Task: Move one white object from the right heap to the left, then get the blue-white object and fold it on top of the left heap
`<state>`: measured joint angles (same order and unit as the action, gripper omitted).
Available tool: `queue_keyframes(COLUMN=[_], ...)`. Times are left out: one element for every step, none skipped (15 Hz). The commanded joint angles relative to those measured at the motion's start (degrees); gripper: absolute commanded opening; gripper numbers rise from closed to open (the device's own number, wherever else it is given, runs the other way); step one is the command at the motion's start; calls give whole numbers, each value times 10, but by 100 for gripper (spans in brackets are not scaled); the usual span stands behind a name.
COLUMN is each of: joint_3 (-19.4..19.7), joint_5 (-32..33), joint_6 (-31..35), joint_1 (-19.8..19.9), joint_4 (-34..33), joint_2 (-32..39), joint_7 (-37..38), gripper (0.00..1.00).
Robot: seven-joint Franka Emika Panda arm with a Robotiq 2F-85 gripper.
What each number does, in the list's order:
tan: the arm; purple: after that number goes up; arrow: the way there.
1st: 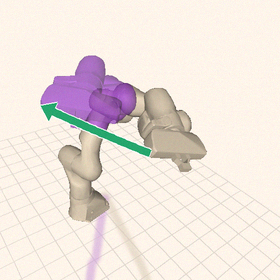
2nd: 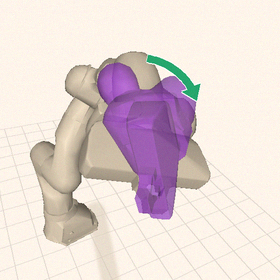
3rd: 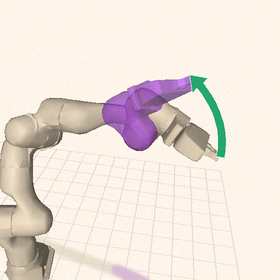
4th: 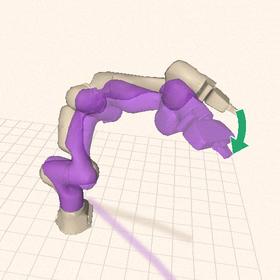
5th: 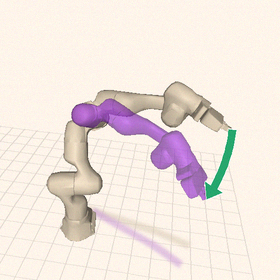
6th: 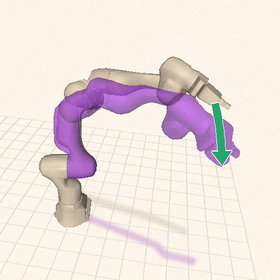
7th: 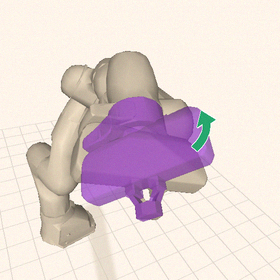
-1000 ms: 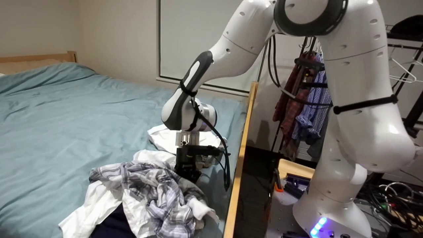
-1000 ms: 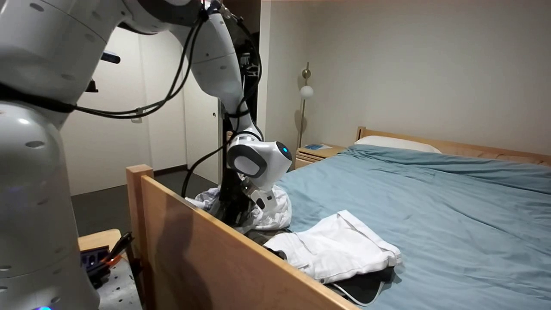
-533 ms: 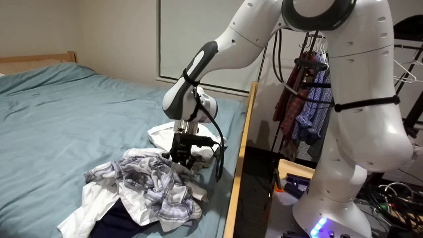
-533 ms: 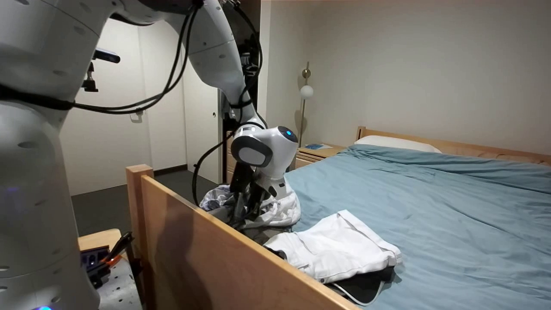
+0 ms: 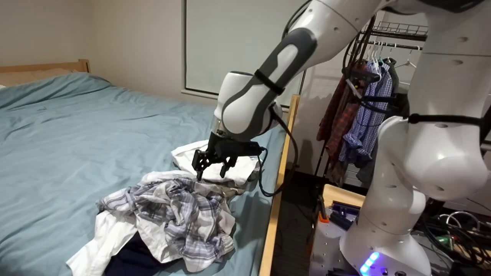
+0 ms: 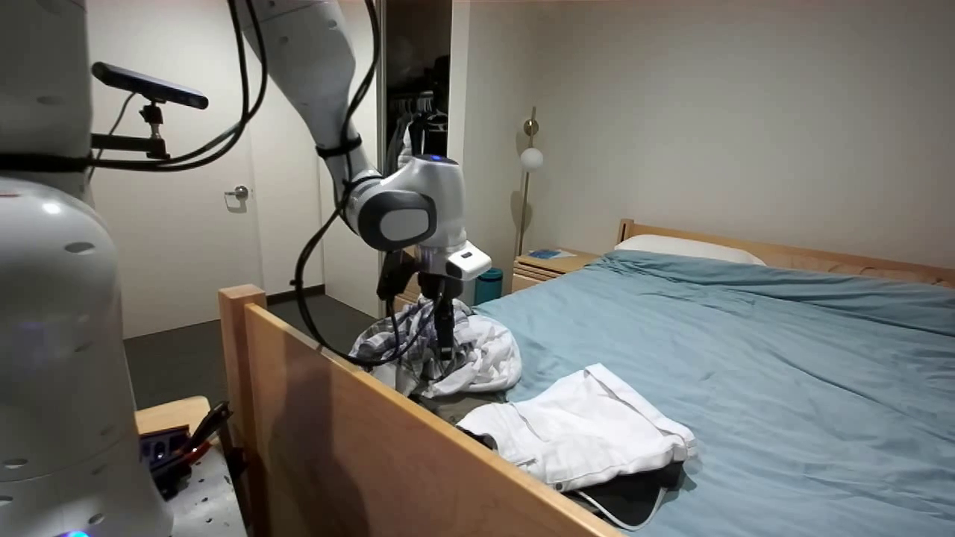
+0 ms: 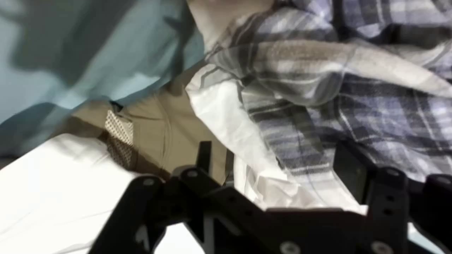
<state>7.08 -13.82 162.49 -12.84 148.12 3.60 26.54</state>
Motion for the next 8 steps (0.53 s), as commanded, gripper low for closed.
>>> queue_keyframes(joint_3=[80, 71, 68, 72, 73, 72, 71, 71], joint_5=[162, 213, 148, 161, 160, 160, 160, 159], joint_6=[76, 80, 58, 61, 61, 60, 60, 60], joint_1=[-41, -13, -37, -32, -32, -33, -35, -37], joint_4=[55, 40, 43, 42, 42, 42, 42, 42], joint_2=[-50, -45, -45, -46, -46, -45, -45, -45], joint_7=[81, 92, 69, 74, 74, 74, 74, 74], gripper=[100, 100, 100, 100, 100, 100, 100, 100])
